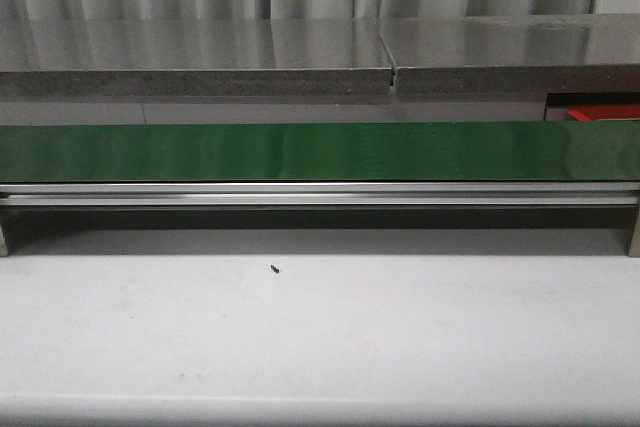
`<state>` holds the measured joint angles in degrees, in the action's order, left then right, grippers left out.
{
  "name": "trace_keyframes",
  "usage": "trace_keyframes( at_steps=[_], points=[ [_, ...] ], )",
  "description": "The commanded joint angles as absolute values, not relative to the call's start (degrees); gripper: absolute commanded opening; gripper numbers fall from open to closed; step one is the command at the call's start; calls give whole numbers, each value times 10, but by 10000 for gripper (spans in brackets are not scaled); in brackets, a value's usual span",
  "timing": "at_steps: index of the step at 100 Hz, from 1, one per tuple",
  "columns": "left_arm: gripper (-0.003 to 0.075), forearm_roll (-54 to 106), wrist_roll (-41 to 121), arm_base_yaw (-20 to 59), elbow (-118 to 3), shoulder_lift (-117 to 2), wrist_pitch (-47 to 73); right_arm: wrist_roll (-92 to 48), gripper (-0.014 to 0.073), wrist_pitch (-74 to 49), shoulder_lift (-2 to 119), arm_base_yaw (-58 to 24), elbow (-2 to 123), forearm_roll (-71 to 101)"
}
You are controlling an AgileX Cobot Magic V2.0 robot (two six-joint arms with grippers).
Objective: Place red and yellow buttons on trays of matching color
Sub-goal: 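Move the left gripper down toward a red push-button on the table, then close the left gripper around the red push-button's base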
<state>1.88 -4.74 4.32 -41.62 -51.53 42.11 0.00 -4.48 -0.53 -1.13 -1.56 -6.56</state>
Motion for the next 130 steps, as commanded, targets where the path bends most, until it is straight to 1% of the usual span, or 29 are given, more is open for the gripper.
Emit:
trace_keyframes(
  at_steps=[1, 3, 4, 5, 8, 10, 11, 12, 15, 20, 22, 25, 28, 41, 51, 70, 82, 96, 110, 130],
  points=[
    [190, 19, -49, 43, -437, -514, 390, 0, -118, 5, -13, -13, -15, -65],
    [219, 19, -49, 43, -437, -514, 391, 0, -118, 5, -13, -13, -15, -65],
    [251, 19, -49, 43, -437, -514, 392, 0, -118, 5, -13, -13, -15, -65],
    [267, 18, -49, 43, -437, -514, 394, 0, -118, 5, -13, -13, -15, -65],
    [358, 18, -49, 43, -437, -514, 398, 0, -118, 5, -13, -13, -15, -65],
    [397, 18, -49, 43, -437, -514, 401, 0, -118, 5, -13, -13, -15, -65],
    [435, 16, -49, 43, -437, -514, 401, 0, -118, 5, -13, -13, -15, -65],
    [455, 15, -49, 43, -437, -514, 402, 0, -118, 5, -13, -13, -15, -65],
    [548, 11, -49, 43, -437, -514, 406, 0, -118, 5, -13, -13, -15, -65],
    [651, 0, -49, 43, -437, -514, 411, 0, -118, 5, -13, -13, -15, -65],
    [682, -4, -49, 43, -437, -514, 412, 0, -118, 5, -13, -13, -15, -65],
    [708, -8, -49, 43, -437, -514, 412, 0, -118, 5, -13, -13, -15, -65],
    [711, -9, -50, 43, -437, -514, 414, 0, -118, 5, -13, -13, -15, -65],
    [655, -19, -63, 41, -437, -514, 425, 0, -118, 5, -13, -13, -15, -65],
    [652, -37, -103, 16, -437, -514, 423, 0, -118, 5, -13, -13, -15, -65],
    [652, -46, -106, -91, -439, -525, 409, 0, -118, 5, -13, -13, -15, -65],
    [652, -37, -106, -162, -451, -566, 401, 0, -118, 5, -13, -13, -15, -65],
    [652, -36, -106, -206, -473, -628, 398, 0, -118, 5, -13, -13, -15, -65],
    [652, -36, -106, -225, -508, -696, 391, 0, -118, 5, -13, -13, -15, -65],
    [652, -41, -106, -226, -558, -789, 386, 0, -118, 5, -13, -13, -15, -65]
  ],
)
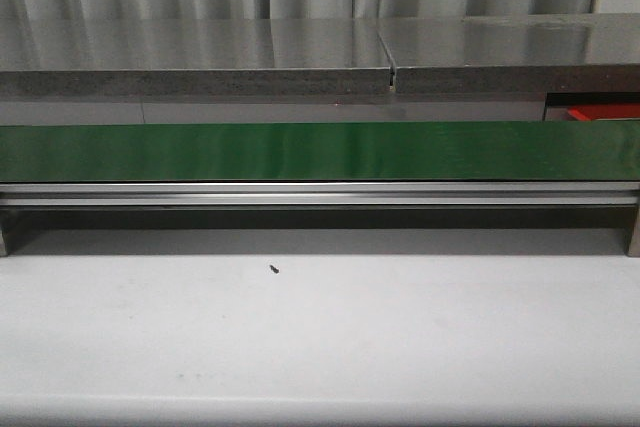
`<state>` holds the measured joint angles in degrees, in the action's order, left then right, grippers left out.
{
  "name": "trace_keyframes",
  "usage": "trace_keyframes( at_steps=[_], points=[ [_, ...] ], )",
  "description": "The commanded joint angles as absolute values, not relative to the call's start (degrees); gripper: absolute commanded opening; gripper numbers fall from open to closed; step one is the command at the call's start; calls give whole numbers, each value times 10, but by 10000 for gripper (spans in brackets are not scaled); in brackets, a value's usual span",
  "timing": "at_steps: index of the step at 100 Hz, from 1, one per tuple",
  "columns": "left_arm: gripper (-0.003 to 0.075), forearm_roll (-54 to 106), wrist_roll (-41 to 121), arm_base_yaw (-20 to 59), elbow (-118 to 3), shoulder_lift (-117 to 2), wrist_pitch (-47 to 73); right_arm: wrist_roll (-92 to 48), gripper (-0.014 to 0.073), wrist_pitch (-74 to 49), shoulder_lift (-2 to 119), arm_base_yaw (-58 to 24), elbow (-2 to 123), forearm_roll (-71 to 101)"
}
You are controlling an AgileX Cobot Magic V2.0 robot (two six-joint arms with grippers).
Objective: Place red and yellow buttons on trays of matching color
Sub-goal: 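Close the left gripper around the red push-button's base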
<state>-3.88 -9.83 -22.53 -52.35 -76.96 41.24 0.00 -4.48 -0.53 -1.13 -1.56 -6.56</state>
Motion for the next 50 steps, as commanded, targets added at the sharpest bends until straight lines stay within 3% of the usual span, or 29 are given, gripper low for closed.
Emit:
trace_keyframes(
  at_steps=[1, 50],
  points=[
    [652, -41, -106, -226, -560, -792, 386, 0, -118, 5, -13, -13, -15, -65],
    [652, -52, -106, -226, -662, -932, 382, 0, -118, 5, -13, -13, -15, -65]
  ],
)
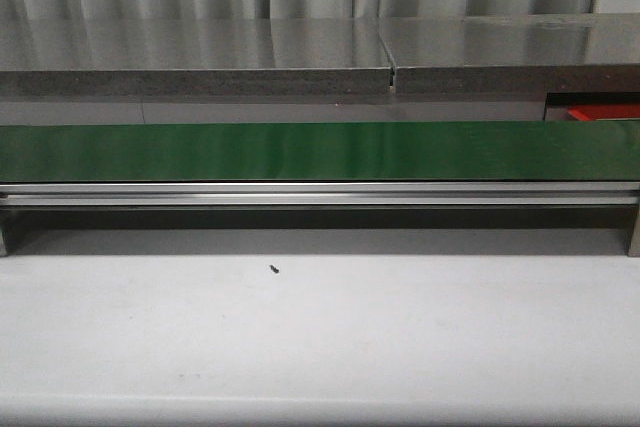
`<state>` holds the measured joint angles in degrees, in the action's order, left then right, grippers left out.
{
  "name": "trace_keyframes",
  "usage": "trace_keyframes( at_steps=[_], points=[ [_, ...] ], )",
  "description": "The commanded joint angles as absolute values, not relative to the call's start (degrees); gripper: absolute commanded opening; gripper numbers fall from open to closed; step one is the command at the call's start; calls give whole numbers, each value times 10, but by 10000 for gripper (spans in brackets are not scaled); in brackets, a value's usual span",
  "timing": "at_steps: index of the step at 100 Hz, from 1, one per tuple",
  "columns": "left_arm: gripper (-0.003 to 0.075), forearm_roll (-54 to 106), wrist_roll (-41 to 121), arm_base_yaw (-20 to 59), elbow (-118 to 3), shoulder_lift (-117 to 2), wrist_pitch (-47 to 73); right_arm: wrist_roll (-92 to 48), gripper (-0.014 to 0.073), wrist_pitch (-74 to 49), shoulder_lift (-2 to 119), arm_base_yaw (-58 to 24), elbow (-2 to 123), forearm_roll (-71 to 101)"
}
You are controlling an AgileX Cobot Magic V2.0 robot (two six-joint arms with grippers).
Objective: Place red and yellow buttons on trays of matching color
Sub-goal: 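Close the left gripper around the red push-button's base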
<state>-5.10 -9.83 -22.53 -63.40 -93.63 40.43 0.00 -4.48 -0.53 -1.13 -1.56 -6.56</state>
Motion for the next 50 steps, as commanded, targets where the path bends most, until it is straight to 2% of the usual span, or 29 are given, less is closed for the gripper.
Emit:
trace_keyframes(
  at_steps=[1, 50],
  points=[
    [652, -52, -106, -226, -664, -934, 382, 0, -118, 5, -13, -13, -15, -65],
    [651, -28, -106, -226, -699, -1007, 368, 0, -118, 5, -13, -13, -15, -65]
  ],
)
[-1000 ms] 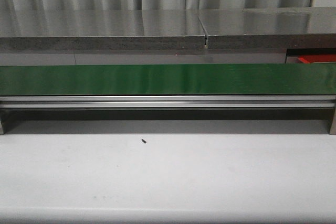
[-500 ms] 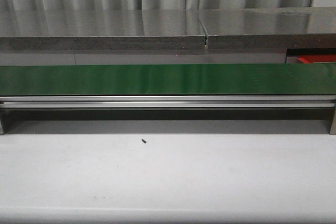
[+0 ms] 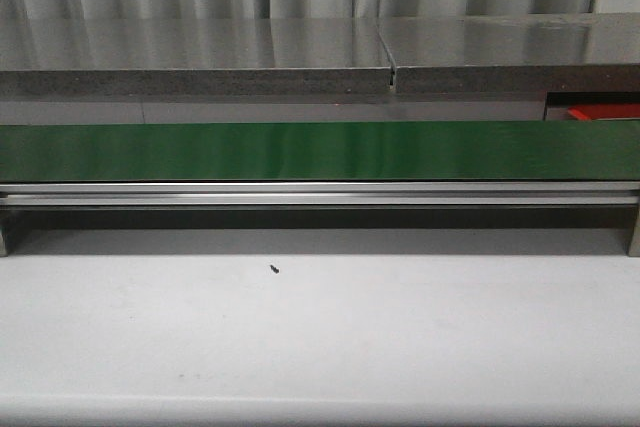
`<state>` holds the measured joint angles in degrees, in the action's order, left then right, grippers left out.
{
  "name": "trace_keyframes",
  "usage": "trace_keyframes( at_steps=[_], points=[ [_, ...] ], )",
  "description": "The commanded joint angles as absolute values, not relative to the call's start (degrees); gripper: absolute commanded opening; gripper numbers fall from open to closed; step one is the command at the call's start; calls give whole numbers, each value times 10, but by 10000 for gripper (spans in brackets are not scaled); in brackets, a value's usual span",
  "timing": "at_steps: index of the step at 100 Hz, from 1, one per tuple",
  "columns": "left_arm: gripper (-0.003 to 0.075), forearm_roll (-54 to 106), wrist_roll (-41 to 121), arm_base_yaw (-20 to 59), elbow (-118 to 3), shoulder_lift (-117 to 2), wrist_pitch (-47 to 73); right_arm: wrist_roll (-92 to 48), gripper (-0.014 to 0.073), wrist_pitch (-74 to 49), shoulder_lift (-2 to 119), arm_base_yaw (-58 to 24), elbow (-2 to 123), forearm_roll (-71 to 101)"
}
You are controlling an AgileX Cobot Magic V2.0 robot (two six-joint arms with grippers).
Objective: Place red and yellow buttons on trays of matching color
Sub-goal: 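Close the left gripper around the red push-button's base, then carry the red button onto the conveyor belt and open the left gripper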
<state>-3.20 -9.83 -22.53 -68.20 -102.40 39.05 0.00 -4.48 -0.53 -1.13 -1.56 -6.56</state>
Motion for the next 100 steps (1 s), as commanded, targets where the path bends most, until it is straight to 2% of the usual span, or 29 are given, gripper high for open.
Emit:
trace_keyframes(
  at_steps=[1, 20, 30, 63, 100],
  points=[
    [651, -28, -106, -226, -699, -1009, 368, 0, -118, 5, -13, -13, -15, -65],
    [648, -28, -106, -226, -699, -1028, 363, 0, -118, 5, -13, -13, -15, -65],
    [617, -27, -106, -226, -699, -1030, 359, 0, -118, 5, -13, -13, -15, -65],
    [406, -27, -106, -226, -699, -1030, 341, 0, -118, 5, -13, -13, -15, -65],
    [251, -30, -106, -226, -699, -1030, 338, 0, -118, 5, -13, -13, -15, -65]
  ],
)
